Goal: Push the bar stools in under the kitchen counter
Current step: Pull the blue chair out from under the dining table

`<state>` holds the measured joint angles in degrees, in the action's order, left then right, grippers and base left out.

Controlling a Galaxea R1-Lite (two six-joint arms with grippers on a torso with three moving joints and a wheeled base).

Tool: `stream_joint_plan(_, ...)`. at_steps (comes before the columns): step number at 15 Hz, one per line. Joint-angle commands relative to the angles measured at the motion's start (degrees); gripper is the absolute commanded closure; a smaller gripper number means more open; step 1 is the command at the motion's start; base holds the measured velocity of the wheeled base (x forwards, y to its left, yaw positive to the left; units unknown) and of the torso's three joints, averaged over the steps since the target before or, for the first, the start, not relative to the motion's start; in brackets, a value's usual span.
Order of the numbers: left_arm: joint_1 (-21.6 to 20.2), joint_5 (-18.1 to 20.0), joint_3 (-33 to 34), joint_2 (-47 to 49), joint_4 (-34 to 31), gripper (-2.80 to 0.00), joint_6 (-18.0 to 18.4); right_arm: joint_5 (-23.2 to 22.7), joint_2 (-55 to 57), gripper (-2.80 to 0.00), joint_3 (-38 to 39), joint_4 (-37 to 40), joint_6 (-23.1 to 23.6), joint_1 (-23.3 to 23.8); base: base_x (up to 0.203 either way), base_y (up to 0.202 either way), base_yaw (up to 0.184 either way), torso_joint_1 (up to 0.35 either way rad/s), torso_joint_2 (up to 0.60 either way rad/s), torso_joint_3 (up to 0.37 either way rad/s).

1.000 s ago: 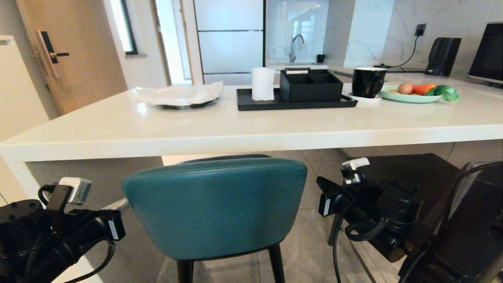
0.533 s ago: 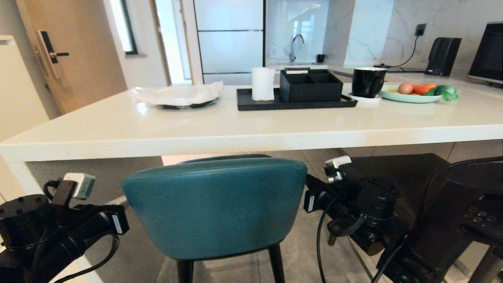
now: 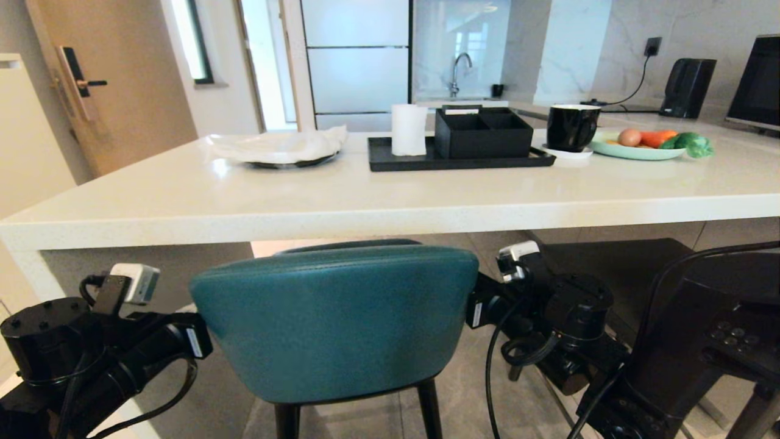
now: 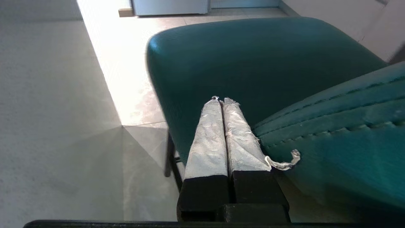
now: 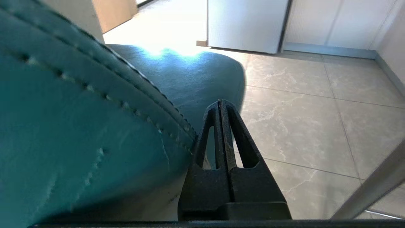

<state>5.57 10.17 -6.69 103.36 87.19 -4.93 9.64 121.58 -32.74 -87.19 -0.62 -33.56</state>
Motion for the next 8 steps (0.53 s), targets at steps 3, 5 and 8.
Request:
stream_joint_plan(3, 1.46, 0.55, 0.62, -1.42, 0.48, 0.0, -0.08, 0.29, -0.38, 0.0, 0.05, -0.48, 0.0, -0.37, 0.0, 0.0, 0.0, 0.0, 0.0, 0.0)
stream_joint_plan(5, 1.32, 0.47, 1.23, -1.23, 0.48, 0.0, -0.08, 0.23, -0.38, 0.0, -0.12, -0.48, 0.0, -0.74, 0.0, 0.0, 0.0, 0.0, 0.0, 0.0)
stream_joint_plan(8, 1.37, 0.47, 1.41, -1.05, 0.48, 0.0, -0.08, 0.29, -0.2, 0.0, -0.21, -0.48, 0.0, -1.16, 0.0, 0.0, 0.0, 0.0, 0.0, 0.0)
